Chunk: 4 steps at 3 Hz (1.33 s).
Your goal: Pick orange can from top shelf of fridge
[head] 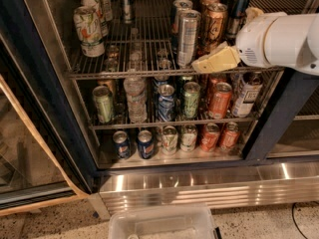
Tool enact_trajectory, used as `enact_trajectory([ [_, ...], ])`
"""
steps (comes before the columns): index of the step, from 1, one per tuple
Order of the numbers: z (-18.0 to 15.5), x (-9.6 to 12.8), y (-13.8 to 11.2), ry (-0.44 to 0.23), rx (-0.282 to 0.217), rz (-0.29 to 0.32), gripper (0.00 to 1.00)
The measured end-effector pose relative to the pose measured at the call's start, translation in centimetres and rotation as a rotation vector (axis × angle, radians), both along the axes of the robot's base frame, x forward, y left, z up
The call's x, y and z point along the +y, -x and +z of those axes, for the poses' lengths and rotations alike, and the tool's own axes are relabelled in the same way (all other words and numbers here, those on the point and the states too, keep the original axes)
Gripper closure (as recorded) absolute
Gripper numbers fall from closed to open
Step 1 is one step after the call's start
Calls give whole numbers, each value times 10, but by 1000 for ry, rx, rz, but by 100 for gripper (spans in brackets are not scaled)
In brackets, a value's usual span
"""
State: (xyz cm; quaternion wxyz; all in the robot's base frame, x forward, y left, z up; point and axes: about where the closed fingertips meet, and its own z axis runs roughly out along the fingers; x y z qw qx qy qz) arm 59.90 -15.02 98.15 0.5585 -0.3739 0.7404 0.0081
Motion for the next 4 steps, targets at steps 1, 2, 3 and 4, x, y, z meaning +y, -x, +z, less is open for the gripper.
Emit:
enact_trajectory([
  [1,0,0,0,0,0,0,0],
  [2,1,9,-6,-21,-13,9,0],
  [3,1,18,-14,-67,-24,9,0],
  [4,-2,26,-24,-120,-22,15,0],
])
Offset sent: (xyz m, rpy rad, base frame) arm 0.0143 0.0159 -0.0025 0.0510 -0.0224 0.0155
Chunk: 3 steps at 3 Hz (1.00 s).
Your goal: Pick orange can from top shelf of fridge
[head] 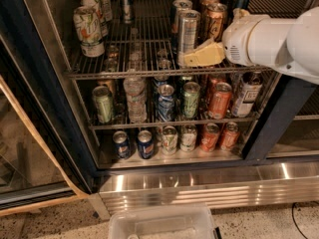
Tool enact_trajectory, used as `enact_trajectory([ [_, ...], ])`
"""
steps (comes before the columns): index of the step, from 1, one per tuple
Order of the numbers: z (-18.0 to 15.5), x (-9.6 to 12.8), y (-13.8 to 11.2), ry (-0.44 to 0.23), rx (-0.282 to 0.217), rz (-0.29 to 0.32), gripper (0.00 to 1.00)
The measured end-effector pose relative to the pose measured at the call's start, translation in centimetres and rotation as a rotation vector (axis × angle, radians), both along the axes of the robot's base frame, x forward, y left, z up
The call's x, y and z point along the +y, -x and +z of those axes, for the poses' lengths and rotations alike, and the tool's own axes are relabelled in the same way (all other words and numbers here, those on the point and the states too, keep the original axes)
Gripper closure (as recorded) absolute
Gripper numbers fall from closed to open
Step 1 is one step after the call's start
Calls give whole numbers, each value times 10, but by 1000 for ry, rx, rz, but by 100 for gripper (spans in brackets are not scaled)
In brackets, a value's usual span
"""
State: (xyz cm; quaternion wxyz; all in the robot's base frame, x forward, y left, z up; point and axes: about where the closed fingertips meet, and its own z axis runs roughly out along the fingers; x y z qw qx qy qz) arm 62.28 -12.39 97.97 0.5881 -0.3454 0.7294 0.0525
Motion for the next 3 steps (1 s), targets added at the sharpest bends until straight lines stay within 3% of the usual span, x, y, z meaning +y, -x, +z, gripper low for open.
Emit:
enact_trajectory([
  [1,0,0,0,0,0,0,0],
  [2,1,2,-4,-53,-26,-22,2],
  [3,-1,-4,-5,-143,-64,-94,20],
])
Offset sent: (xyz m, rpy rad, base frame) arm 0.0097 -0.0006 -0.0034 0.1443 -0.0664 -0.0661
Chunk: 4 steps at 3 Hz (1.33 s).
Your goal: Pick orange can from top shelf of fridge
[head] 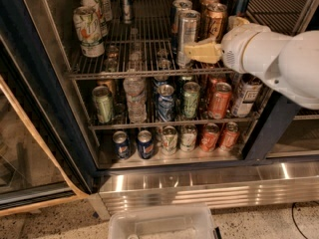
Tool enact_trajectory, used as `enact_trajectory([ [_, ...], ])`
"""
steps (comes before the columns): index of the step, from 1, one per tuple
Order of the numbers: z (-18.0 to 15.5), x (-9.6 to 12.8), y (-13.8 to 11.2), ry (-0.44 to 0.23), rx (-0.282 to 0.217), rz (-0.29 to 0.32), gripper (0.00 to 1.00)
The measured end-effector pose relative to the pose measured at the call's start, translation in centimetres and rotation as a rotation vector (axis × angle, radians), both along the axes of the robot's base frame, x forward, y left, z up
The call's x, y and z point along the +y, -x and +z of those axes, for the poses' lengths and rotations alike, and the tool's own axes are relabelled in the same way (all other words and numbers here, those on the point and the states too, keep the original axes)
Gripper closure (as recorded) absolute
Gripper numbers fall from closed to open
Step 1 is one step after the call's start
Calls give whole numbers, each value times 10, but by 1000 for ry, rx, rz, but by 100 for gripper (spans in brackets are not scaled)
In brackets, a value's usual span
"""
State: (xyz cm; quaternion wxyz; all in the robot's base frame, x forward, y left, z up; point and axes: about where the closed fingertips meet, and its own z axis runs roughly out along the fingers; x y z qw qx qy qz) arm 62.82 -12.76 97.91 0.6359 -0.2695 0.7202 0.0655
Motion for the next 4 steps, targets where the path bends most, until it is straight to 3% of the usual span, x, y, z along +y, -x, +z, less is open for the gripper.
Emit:
enact_trajectory([
  [1,0,-14,1,-90,-42,-93,31],
  [2,1,-25,8,-146,-74,-148,31],
  [4,2,-36,8,-185,-118,-180,27],
])
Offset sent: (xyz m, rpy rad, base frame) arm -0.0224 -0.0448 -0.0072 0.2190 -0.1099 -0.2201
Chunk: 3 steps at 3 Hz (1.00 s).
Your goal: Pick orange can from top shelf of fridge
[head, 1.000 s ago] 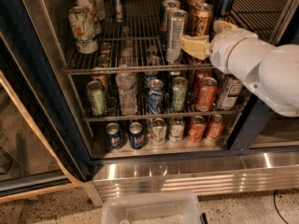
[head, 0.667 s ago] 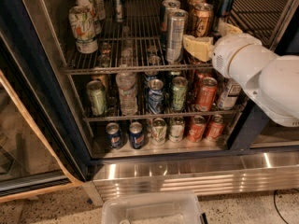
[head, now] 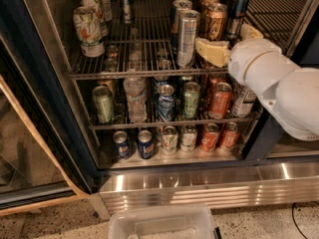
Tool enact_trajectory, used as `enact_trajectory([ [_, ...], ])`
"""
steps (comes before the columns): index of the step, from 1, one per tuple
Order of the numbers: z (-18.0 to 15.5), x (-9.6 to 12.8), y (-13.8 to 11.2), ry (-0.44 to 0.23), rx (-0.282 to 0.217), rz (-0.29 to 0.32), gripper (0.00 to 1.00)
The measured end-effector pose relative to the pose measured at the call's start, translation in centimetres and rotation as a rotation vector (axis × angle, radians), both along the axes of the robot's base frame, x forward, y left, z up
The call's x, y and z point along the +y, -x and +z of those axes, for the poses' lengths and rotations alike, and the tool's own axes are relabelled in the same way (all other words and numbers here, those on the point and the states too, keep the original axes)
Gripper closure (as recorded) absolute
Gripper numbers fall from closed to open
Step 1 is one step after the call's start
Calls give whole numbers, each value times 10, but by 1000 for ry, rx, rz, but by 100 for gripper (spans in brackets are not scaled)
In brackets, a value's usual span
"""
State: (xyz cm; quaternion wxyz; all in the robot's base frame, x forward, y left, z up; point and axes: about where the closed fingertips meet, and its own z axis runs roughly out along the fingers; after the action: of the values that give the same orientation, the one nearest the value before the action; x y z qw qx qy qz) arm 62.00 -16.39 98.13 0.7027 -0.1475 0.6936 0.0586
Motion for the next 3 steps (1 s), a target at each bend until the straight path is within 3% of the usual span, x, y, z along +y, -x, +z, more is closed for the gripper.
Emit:
enact_trajectory([
  [1,4,-2,-7,-6,-29,27,26],
  [3,4,-1,-7,-10,-30,29,21],
])
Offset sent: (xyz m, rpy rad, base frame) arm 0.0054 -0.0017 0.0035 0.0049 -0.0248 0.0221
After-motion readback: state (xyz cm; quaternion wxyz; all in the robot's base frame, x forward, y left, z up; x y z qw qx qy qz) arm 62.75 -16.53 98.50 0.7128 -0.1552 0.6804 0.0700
